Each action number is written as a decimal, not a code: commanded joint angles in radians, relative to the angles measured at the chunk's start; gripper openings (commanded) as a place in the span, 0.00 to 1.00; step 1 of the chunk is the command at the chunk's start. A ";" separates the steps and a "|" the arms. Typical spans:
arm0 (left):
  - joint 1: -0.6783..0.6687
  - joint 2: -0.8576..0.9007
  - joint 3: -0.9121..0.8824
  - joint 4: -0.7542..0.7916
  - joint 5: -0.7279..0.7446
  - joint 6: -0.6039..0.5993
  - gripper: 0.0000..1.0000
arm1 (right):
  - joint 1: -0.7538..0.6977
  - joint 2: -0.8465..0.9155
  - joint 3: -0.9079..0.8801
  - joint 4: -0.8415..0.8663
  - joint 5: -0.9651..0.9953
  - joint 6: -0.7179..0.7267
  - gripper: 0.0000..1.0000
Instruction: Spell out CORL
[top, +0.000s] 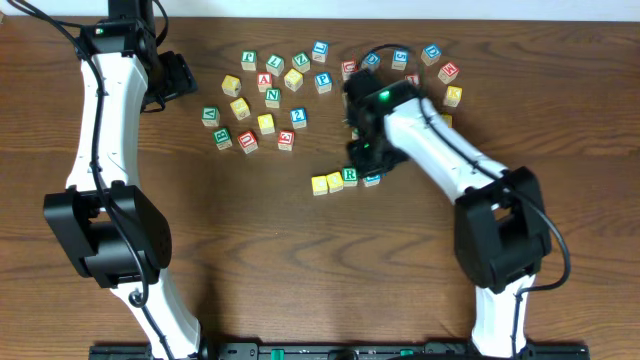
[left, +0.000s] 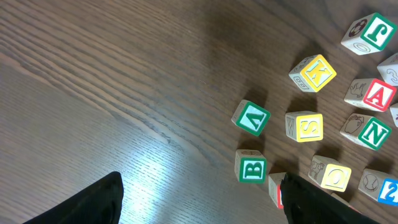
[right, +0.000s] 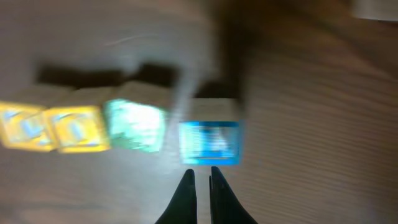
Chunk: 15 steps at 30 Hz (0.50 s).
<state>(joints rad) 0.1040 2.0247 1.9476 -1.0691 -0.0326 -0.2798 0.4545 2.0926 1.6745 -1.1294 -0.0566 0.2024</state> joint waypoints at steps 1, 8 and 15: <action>0.000 -0.001 0.033 -0.003 -0.013 0.016 0.80 | -0.064 -0.026 -0.007 -0.009 0.006 0.132 0.01; 0.000 -0.001 0.033 -0.003 -0.013 0.016 0.80 | -0.102 -0.026 -0.142 0.087 0.005 0.206 0.01; 0.000 -0.001 0.033 -0.003 -0.013 0.016 0.80 | -0.099 -0.026 -0.201 0.204 -0.005 0.204 0.01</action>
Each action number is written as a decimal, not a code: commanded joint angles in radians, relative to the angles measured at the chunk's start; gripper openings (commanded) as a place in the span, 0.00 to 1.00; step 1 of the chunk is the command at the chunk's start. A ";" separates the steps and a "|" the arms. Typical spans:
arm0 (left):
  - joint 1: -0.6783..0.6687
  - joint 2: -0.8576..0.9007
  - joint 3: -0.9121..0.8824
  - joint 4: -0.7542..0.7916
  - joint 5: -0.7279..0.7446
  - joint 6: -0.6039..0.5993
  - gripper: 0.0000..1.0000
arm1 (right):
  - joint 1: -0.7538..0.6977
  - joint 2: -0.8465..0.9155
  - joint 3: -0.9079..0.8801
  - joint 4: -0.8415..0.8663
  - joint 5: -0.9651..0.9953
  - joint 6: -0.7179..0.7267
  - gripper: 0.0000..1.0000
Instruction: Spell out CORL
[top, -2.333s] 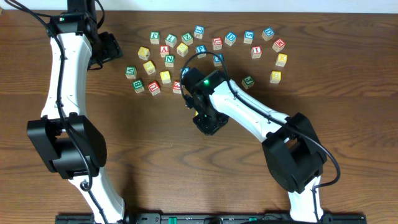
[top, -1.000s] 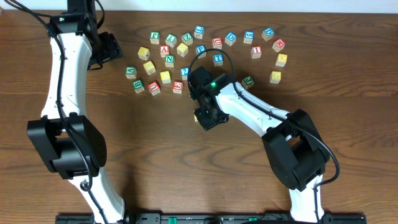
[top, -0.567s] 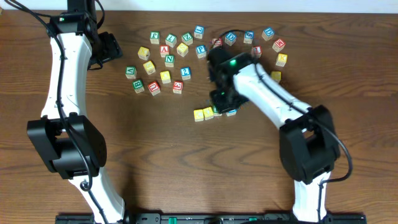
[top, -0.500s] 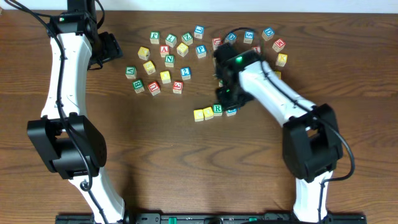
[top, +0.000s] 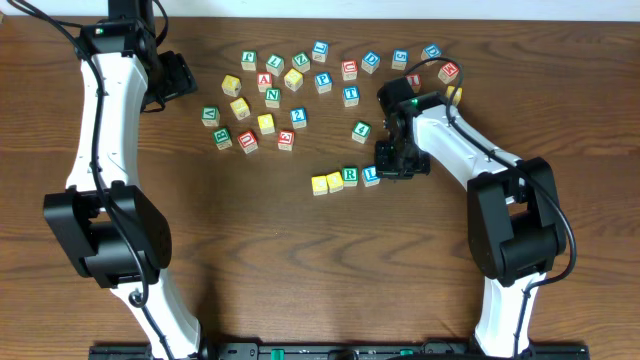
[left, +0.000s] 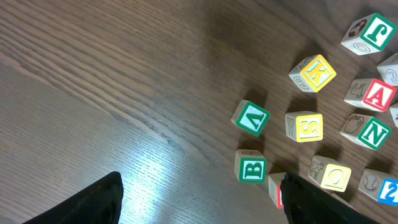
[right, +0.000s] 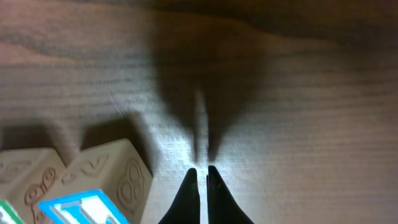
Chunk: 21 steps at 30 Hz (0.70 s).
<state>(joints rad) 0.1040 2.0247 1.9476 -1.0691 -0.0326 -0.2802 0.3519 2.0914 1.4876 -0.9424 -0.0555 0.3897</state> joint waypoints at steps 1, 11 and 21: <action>0.000 -0.001 0.033 -0.003 -0.013 0.017 0.80 | 0.004 -0.025 -0.015 0.031 -0.006 0.011 0.01; 0.000 -0.001 0.033 -0.003 -0.013 0.017 0.80 | 0.066 -0.025 -0.015 0.098 -0.045 -0.020 0.02; 0.000 -0.001 0.033 -0.003 -0.013 0.017 0.80 | 0.090 -0.025 -0.015 0.097 -0.049 -0.021 0.02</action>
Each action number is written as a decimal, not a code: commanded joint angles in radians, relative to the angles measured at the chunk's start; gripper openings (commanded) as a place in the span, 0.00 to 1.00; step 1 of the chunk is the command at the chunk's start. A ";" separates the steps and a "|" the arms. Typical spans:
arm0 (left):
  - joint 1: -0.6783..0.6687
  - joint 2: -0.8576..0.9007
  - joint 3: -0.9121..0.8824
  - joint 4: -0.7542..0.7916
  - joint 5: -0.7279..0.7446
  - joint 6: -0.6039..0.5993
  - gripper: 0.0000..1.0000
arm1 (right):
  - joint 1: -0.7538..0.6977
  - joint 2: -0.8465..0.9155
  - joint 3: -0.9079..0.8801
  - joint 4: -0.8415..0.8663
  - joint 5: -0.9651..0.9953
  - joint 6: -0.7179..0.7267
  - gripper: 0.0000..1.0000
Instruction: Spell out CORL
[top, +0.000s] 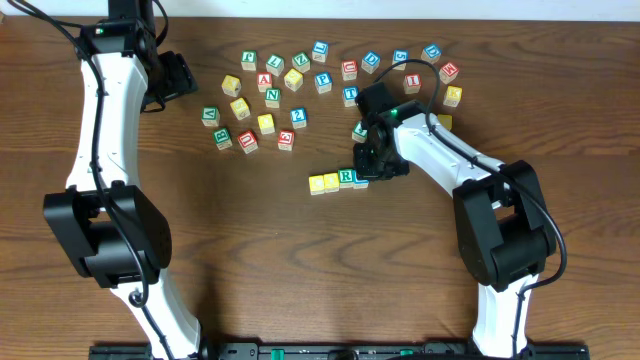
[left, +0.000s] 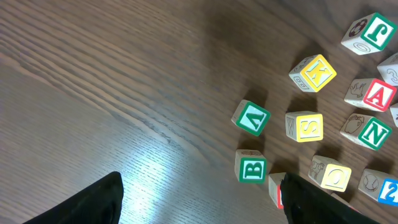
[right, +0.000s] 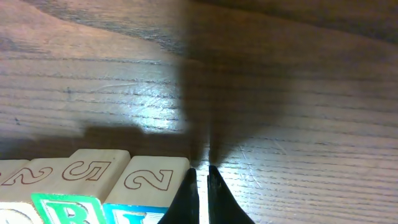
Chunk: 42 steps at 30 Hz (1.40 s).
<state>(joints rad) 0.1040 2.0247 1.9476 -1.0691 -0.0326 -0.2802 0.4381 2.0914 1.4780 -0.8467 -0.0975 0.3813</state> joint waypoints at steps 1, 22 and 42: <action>0.000 -0.001 0.033 -0.003 -0.013 0.017 0.80 | 0.003 -0.025 -0.006 0.001 -0.008 -0.016 0.02; 0.000 -0.001 0.033 -0.003 -0.013 0.017 0.80 | 0.014 -0.025 0.093 -0.045 0.039 -0.109 0.11; 0.000 -0.001 0.033 -0.003 -0.013 0.017 0.80 | 0.127 0.065 0.160 0.069 0.097 0.085 0.18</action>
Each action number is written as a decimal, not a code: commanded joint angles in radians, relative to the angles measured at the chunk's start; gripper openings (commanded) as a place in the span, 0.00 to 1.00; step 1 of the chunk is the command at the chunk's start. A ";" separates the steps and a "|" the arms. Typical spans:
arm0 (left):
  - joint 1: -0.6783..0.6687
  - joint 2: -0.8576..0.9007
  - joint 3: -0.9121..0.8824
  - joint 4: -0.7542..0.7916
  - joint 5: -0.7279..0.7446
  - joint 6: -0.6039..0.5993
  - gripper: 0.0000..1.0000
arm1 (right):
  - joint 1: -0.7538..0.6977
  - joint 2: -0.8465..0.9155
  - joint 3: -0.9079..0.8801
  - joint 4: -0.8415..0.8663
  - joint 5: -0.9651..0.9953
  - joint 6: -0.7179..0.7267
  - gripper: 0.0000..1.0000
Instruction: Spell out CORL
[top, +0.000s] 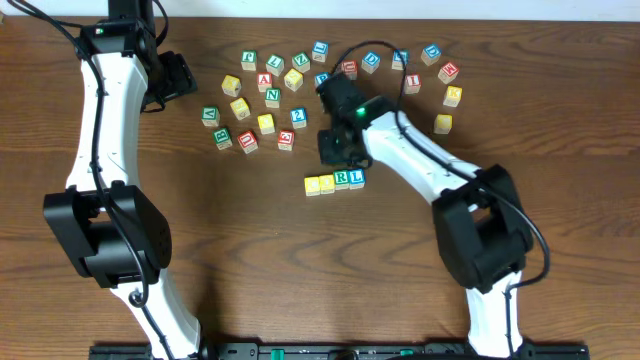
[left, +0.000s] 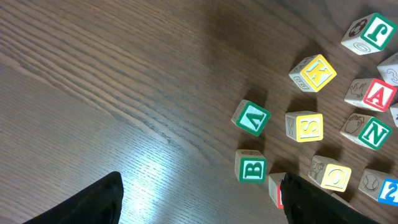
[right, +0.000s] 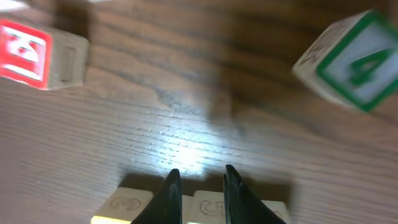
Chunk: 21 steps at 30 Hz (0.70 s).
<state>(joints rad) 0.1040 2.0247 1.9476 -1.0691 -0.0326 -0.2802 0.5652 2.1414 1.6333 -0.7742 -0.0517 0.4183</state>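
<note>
Four blocks stand in a row mid-table: two yellow blocks (top: 312, 185) (top: 327, 184), a green R (top: 342, 179) and a blue L (top: 357, 178), touching side by side. My right gripper (top: 336, 150) hovers just behind the row. In the right wrist view it (right: 199, 180) is open a little, with nothing between its fingertips, and two pale block tops (right: 121, 202) (right: 208, 205) lie right below them. My left gripper (top: 178, 75) hangs at the far left, open (left: 199, 205), beside a green B block (left: 252, 168).
Loose letter blocks are scattered along the back of the table (top: 265, 95) (top: 400, 62), and a lone yellow one (top: 443, 123) sits to the right. A green 4 block (right: 348, 62) and a red block (right: 34, 53) lie just beyond my right gripper.
My right gripper was shut at the right end of the row, by the blue L. It is now behind the row's left half, fingers slightly parted. The row sits a little further left.
My right gripper was first shut above the blue L, which stood slightly off from the other three blocks. Then it was shut to the right of the row, then against the row's end with the four touching. Now it is open behind the row. The left arm stayed still.
</note>
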 joint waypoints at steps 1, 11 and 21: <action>0.000 -0.001 0.033 -0.003 -0.013 0.017 0.80 | 0.000 0.015 0.005 -0.008 0.069 0.062 0.18; 0.000 -0.001 0.033 -0.003 -0.013 0.017 0.80 | 0.000 0.022 0.000 -0.050 0.076 0.083 0.17; 0.000 -0.001 0.033 -0.003 -0.013 0.017 0.80 | 0.012 0.022 -0.001 -0.079 0.074 0.082 0.16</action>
<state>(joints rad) 0.1040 2.0247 1.9476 -1.0691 -0.0326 -0.2798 0.5674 2.1525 1.6333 -0.8478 0.0086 0.4877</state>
